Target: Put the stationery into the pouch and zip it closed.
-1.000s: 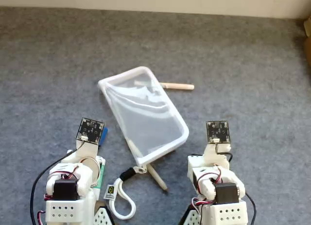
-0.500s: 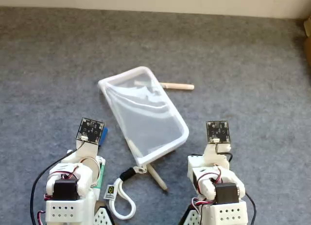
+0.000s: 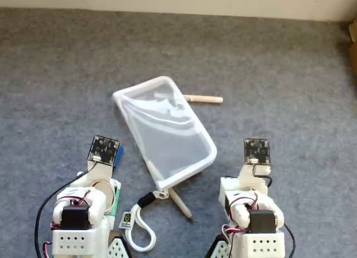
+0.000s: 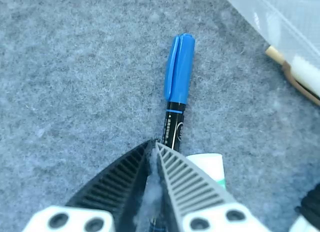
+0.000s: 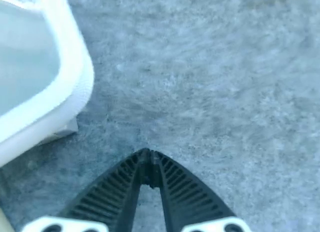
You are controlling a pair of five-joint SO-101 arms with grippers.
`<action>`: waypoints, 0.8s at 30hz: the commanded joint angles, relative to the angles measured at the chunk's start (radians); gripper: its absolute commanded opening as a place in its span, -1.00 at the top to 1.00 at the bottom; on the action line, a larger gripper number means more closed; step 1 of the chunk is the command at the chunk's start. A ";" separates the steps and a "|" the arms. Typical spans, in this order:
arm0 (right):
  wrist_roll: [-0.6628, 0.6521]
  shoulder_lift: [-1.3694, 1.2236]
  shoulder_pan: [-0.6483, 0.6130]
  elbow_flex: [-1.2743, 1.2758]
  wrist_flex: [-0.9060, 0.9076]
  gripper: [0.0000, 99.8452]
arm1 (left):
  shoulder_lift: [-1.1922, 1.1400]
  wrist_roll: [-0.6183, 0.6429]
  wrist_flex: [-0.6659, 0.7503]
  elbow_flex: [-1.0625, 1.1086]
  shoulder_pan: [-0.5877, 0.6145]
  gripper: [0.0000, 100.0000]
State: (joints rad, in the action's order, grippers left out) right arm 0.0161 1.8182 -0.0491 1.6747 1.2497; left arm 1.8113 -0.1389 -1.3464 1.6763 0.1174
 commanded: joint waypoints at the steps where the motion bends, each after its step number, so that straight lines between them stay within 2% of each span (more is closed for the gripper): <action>1: 0.011 0.012 0.015 -0.088 0.005 0.99 | 0.005 0.006 -0.003 0.018 0.013 0.99; 7: 0.012 0.007 0.015 -0.298 0.007 0.99 | 0.005 0.006 -0.003 0.018 0.013 0.99; 15: 0.012 -0.015 0.015 -0.407 0.010 0.99 | 0.005 0.006 -0.003 0.018 0.013 0.99; 19: 0.012 -0.171 0.008 -0.545 0.090 0.99 | 0.005 0.006 -0.003 0.018 0.013 0.99; 24: 0.012 -0.432 -0.056 -0.773 0.226 0.99 | 0.005 0.006 -0.003 0.018 0.013 0.99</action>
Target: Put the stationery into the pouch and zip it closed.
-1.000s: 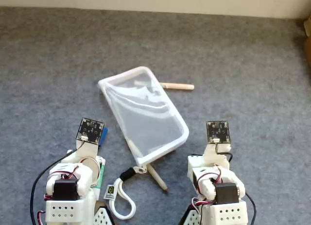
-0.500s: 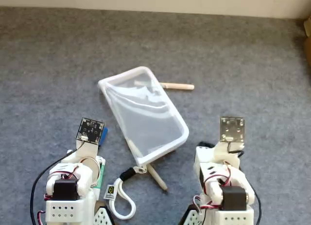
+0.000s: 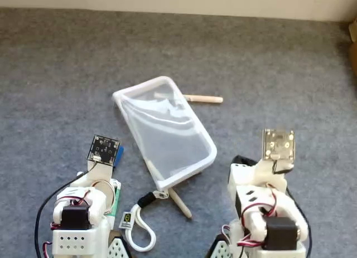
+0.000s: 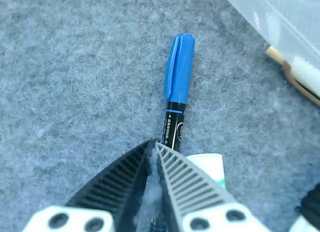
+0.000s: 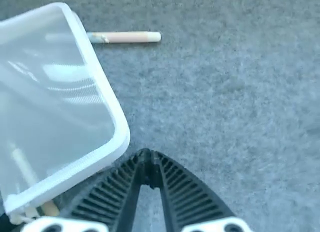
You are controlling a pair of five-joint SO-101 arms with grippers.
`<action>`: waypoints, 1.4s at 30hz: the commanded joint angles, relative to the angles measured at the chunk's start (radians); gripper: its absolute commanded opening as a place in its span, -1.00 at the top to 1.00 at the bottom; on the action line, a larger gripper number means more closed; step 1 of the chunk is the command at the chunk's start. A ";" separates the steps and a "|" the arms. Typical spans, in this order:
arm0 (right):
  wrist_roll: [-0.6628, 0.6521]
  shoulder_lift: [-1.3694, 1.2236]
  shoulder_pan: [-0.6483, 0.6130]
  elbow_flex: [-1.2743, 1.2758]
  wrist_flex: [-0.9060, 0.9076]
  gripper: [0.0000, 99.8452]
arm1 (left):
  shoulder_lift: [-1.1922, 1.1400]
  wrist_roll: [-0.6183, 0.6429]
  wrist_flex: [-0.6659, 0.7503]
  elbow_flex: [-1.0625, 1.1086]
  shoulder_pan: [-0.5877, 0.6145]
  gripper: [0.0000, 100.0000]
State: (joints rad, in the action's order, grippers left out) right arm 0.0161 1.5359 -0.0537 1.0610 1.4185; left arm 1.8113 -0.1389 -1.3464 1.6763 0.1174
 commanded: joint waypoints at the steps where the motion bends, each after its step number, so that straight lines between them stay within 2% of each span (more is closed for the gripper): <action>1: 0.012 -0.188 -0.068 -0.191 0.068 0.99 | 0.005 0.006 -0.003 0.018 0.013 0.99; 3: 0.032 -0.254 -0.111 -0.240 0.070 0.99 | 0.005 0.006 -0.003 0.018 0.013 0.99; 7: 0.193 -0.348 -0.225 -0.243 0.070 0.99 | 0.005 0.006 -0.003 0.018 0.013 0.99; 16: 0.413 -0.521 -0.504 -0.242 0.058 0.99 | 0.005 0.006 -0.003 0.018 0.013 0.99; 23: 0.430 -0.751 -0.591 -0.242 -0.087 0.99 | 0.005 0.006 -0.003 0.018 0.013 0.99; 35: 0.430 -1.078 -0.613 -0.248 -0.377 0.99 | 0.005 0.006 -0.003 0.018 0.013 0.99; 42: 0.428 -1.107 -0.533 -0.251 -0.576 0.99 | 0.005 0.006 -0.003 0.018 0.013 0.99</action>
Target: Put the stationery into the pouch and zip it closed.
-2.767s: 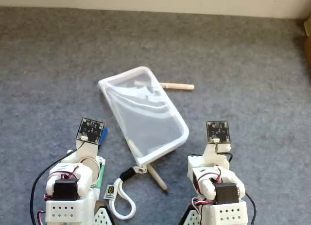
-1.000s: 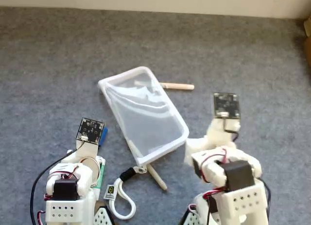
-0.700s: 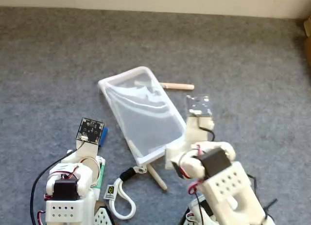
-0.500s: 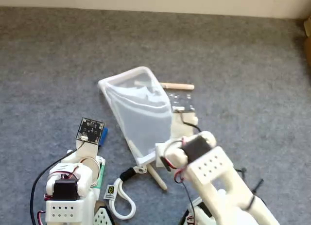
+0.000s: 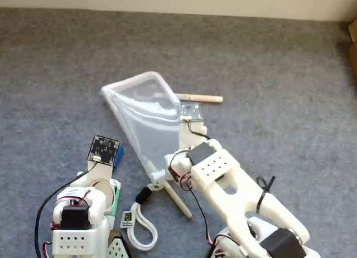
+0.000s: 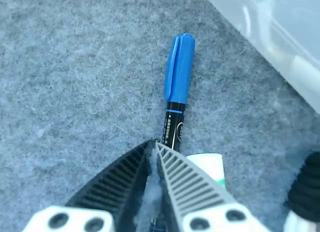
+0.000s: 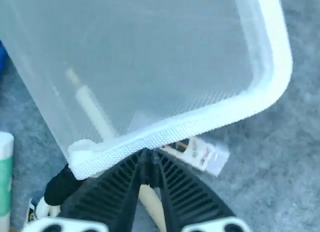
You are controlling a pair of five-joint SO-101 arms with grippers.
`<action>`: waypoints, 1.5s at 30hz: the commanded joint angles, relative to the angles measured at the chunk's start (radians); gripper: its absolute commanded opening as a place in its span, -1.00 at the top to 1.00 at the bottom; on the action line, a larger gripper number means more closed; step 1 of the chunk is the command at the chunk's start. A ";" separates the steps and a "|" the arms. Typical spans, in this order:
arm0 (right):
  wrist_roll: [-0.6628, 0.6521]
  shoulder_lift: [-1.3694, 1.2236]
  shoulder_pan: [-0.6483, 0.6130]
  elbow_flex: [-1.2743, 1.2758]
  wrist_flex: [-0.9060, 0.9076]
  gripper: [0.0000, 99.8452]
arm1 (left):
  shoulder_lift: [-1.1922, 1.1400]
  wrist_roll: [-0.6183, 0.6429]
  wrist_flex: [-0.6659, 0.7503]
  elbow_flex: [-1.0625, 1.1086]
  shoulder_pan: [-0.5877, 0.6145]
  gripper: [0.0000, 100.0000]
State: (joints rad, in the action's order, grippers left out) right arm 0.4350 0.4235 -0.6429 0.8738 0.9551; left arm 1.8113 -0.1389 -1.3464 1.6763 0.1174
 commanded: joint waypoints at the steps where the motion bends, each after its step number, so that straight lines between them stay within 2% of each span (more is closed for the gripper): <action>1: 0.009 0.004 0.071 -0.062 -0.159 0.99 | 0.005 0.006 -0.003 0.018 0.013 0.99; 5: 0.006 0.004 0.119 -0.062 -0.282 0.99 | 0.005 0.006 -0.003 0.018 0.013 0.99; 15: 0.009 0.015 0.076 -0.062 -0.271 0.98 | 0.005 0.006 -0.003 0.018 0.013 0.99; 21: 0.011 0.015 -0.016 -0.084 -0.125 0.97 | 0.005 0.006 -0.003 0.018 0.013 0.99; 23: 0.017 0.015 -0.036 -0.104 -0.087 0.91 | 0.005 0.006 -0.003 0.018 0.013 0.99; 28: 0.149 0.015 -0.110 -0.177 0.070 0.67 | 0.005 0.006 -0.003 0.018 0.013 0.99; 32: 0.213 0.015 -0.200 -0.222 0.137 0.65 | 0.005 0.006 -0.003 0.018 0.013 0.99; 37: 0.296 0.005 -0.311 -0.225 0.122 0.65 | 0.005 0.006 -0.003 0.018 0.013 0.99; 45: 0.322 -0.012 -0.392 -0.124 -0.074 0.65 | 0.005 0.006 -0.003 0.018 0.013 0.99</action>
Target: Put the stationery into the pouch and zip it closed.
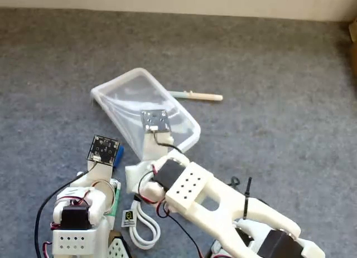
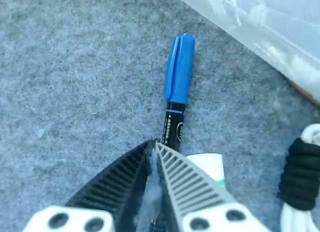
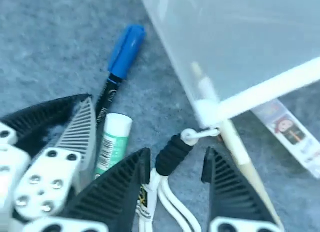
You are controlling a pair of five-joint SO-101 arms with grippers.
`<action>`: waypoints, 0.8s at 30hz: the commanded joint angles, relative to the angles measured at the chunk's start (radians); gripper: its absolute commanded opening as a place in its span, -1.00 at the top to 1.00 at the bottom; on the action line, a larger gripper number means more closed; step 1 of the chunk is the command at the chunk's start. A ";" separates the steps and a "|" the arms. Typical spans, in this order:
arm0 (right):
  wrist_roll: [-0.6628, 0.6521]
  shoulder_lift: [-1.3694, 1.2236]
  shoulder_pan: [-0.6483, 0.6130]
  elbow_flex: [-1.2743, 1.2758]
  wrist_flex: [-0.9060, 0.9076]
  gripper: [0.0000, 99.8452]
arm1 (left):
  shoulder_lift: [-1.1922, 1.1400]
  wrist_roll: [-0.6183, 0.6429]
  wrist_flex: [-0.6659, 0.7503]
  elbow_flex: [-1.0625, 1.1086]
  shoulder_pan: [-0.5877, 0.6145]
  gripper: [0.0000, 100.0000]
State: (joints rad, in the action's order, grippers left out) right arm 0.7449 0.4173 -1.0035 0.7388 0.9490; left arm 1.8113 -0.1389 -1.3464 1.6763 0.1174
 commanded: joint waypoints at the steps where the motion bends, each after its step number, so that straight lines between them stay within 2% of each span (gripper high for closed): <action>1: 0.012 -0.013 -0.041 0.022 -0.094 0.65 | 0.005 0.006 -0.003 0.018 0.013 0.99; 4: 0.012 -0.050 -0.062 0.056 -0.148 0.65 | 0.005 0.006 -0.003 0.018 0.013 0.99; 24: 0.015 -0.312 -0.079 0.067 -0.205 0.69 | 0.005 0.006 -0.003 0.018 0.013 0.99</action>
State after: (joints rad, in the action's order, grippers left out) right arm 0.7480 0.1412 -1.0710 0.7986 0.7465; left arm 1.8113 -0.1389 -1.3464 1.6763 0.1174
